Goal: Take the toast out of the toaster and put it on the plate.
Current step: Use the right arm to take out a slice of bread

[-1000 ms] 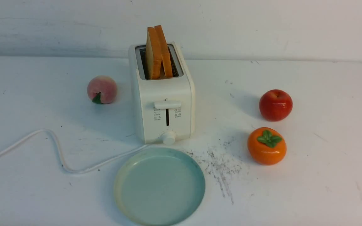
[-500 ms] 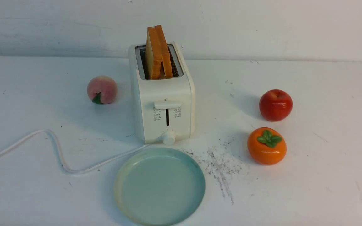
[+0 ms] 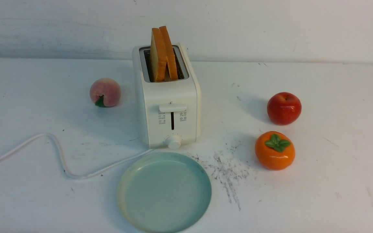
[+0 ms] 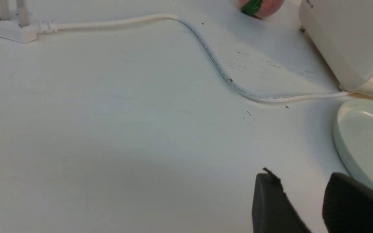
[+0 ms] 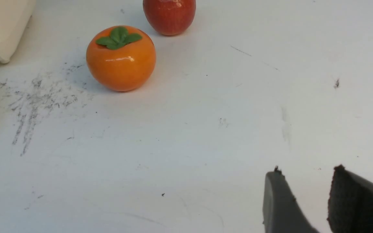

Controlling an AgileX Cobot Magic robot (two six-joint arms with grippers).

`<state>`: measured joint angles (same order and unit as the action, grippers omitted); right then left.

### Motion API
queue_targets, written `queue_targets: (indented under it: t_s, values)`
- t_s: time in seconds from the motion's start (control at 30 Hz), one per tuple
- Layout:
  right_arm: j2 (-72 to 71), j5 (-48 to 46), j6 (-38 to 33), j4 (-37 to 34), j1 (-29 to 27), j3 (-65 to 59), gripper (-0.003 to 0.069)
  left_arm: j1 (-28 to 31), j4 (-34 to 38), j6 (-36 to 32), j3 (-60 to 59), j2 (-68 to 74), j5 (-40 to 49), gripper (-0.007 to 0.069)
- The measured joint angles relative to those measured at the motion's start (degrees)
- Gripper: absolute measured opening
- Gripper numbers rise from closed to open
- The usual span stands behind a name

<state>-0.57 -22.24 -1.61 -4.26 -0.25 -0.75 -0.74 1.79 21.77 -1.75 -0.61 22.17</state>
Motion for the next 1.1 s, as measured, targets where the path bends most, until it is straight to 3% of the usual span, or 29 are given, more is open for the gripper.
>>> queue_targets:
  t_s: [0.5,0.6,0.7,0.73,0.77,0.87,1.0,1.1]
  values:
    - [0.00,0.00,0.00,0.00,0.00,0.00,0.0240,0.00,1.14,0.83,0.00,0.00,-0.08,0.0238]
    - [0.00,0.00,0.00,0.00,0.00,0.00,0.0240,0.00,7.20,5.07,-0.01,0.00,-0.83,0.0238]
    - [0.00,0.00,0.00,0.00,0.00,0.00,0.0240,0.00,28.99,17.61,-0.01,0.00,-4.55,0.0238]
    - [0.00,0.00,0.00,0.00,0.00,0.00,0.0240,0.00,28.99,18.19,-0.01,0.00,-4.55,0.0238]
    - [0.00,0.00,0.00,0.00,0.00,0.00,0.0240,0.00,36.98,21.63,-0.01,0.00,-5.66,0.0238]
    - [0.00,0.00,0.00,0.20,0.00,0.00,0.0240,0.00,47.86,24.70,-0.01,0.00,-7.08,0.0238]
    - [0.00,0.95,3.04,-3.52,0.00,-0.11,0.0240,0.00,52.53,24.46,-0.01,0.00,-8.51,0.0238]
    - [0.00,2.91,11.93,-14.19,0.00,-0.60,0.0240,0.00,53.70,24.02,-0.01,0.00,-9.41,0.0238]
